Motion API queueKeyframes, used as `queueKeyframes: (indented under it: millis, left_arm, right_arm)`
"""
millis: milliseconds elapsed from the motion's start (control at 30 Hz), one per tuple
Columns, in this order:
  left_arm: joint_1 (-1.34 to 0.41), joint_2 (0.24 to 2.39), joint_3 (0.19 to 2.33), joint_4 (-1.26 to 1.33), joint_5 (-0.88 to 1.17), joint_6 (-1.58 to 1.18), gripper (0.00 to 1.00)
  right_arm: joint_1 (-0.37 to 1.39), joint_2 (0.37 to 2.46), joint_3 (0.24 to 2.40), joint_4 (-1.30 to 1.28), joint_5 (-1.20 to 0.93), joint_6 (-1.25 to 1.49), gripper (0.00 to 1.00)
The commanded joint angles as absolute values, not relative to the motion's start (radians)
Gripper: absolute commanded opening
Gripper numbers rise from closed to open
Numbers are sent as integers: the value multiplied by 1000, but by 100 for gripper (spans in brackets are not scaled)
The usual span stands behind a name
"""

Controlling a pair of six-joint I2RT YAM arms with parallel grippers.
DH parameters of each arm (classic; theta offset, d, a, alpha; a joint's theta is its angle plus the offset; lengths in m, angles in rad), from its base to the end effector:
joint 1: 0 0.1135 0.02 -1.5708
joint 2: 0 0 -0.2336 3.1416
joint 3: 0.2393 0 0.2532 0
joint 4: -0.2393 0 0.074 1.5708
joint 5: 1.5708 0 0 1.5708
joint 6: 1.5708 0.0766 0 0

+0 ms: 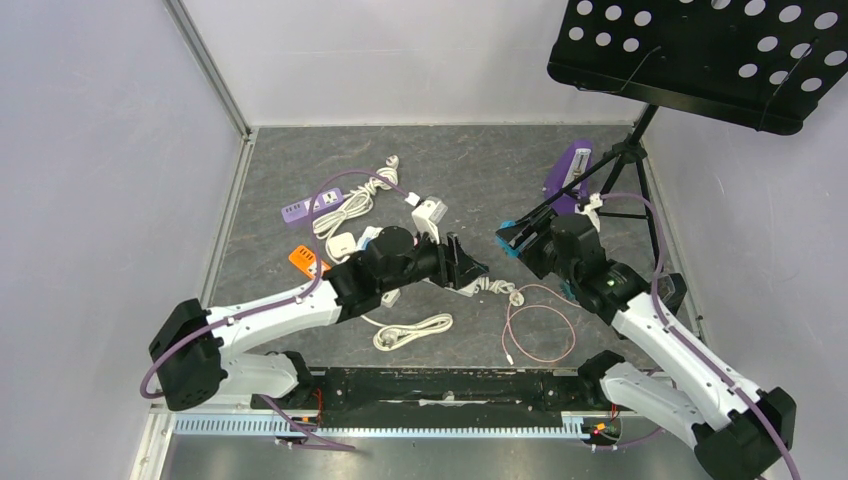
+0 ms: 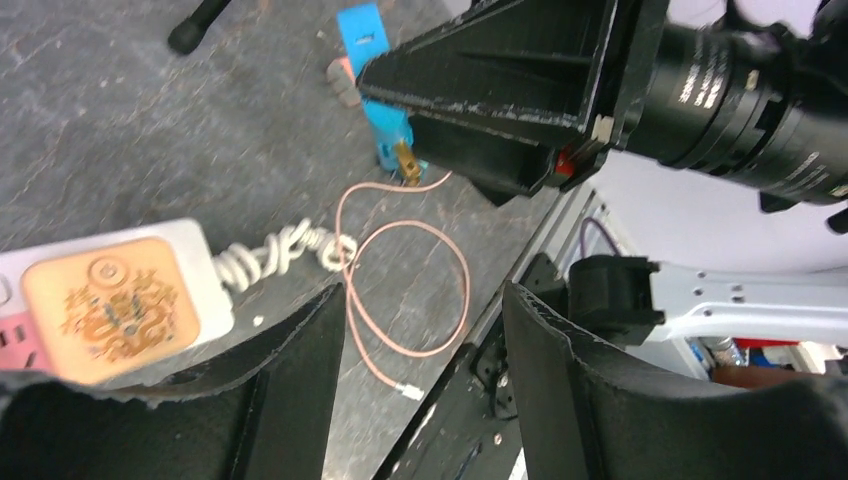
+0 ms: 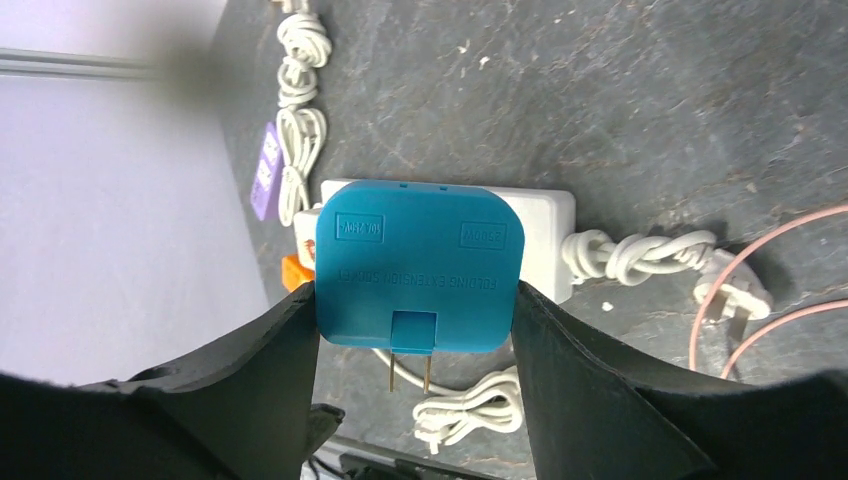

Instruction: Insert the plug

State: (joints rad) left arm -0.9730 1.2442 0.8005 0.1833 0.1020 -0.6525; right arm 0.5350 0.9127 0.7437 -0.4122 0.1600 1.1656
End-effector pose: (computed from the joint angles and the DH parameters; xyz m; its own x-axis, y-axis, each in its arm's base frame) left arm 0.1839 -0.2839 0.2447 -0.6480 -0.1215 -0.7519 0.6094 0.5095 -0.6075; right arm 0.2254 0.1194 0.2340 -0.5435 0.7326 -0.4099 0.2808 0.6188 0.7336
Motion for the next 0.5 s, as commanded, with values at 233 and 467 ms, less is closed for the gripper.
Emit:
queueKeyframes:
  millis: [233, 467]
  left_arm:
    - [-1106, 1325, 881, 307, -211, -686, 69]
    - [-1130, 1392, 901, 407, -212, -671, 69]
  right_arm:
    - [540, 813, 770, -388, 49, 1244, 45]
    - [540, 777, 764, -385, 29, 1262, 45]
